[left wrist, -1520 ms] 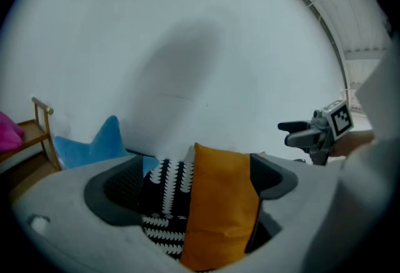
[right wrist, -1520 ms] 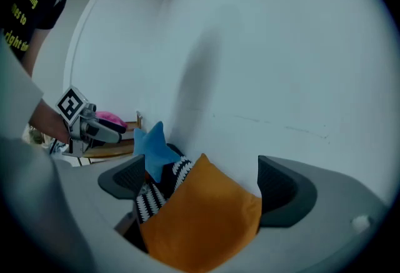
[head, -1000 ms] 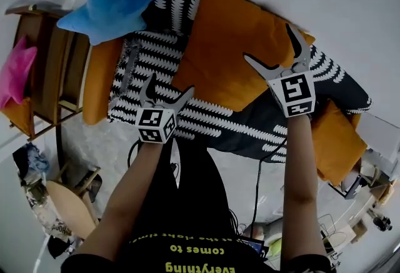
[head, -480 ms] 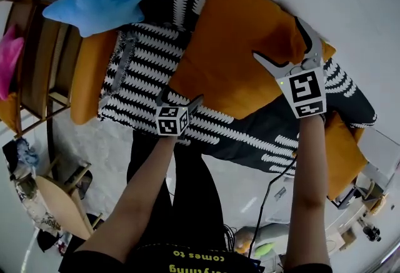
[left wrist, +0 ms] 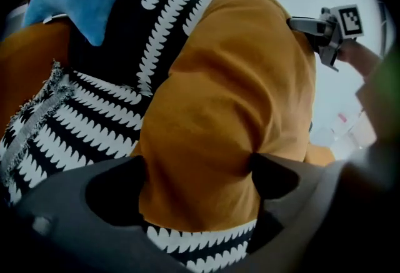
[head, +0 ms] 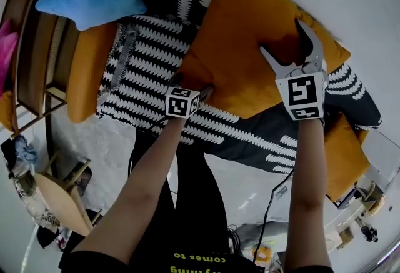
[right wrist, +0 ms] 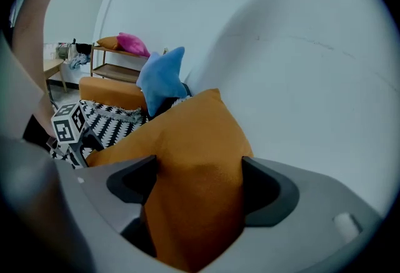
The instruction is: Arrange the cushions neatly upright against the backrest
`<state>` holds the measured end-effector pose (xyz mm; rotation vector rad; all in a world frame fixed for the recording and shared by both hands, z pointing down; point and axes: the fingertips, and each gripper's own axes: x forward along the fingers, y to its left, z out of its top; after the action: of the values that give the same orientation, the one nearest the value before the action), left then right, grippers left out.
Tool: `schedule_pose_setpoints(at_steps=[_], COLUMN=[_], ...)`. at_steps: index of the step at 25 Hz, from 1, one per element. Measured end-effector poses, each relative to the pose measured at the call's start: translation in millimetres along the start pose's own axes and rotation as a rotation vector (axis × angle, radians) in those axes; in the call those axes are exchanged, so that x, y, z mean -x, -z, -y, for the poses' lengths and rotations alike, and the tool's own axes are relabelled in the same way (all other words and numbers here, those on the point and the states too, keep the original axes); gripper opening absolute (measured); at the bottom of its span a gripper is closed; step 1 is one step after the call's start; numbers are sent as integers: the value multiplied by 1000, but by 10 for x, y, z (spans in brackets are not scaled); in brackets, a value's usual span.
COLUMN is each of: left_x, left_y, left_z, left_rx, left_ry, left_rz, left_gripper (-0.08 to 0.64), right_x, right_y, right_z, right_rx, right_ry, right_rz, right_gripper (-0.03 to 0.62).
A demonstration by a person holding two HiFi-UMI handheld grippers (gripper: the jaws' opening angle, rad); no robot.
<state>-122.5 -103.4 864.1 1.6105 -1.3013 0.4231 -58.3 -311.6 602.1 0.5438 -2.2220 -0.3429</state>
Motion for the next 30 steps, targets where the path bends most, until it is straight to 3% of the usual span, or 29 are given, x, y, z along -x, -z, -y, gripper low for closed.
schedule_pose_setpoints(at_steps=[4,10,16,22,26,30], left_x=[40,276,658,1243,1612,1811], left_y=[-28,-23,-57,-526,-1062,-1642], left_z=[93,222,324,177,27,-43], left_rx=[-68,-121,-223,-335,-416,-552], left_ry=[49,81,103,69,17,-32], left_rz=[-28,-12,-1,65,142,206], left_gripper=[414,237,158,138,141,137], right_x=[31,187,540,1065,1396,1523], right_y=[-7,-49,-85,29,217,477], right_z=[-20,-79,-49,42,-36,-244], right_rx=[3,-55,-152,-441,-677,-891], right_ry=[9,35,91,172,250,303], right_rz=[-21,-15,29,75,136,179], right_gripper=[336,190,130,109,98,80])
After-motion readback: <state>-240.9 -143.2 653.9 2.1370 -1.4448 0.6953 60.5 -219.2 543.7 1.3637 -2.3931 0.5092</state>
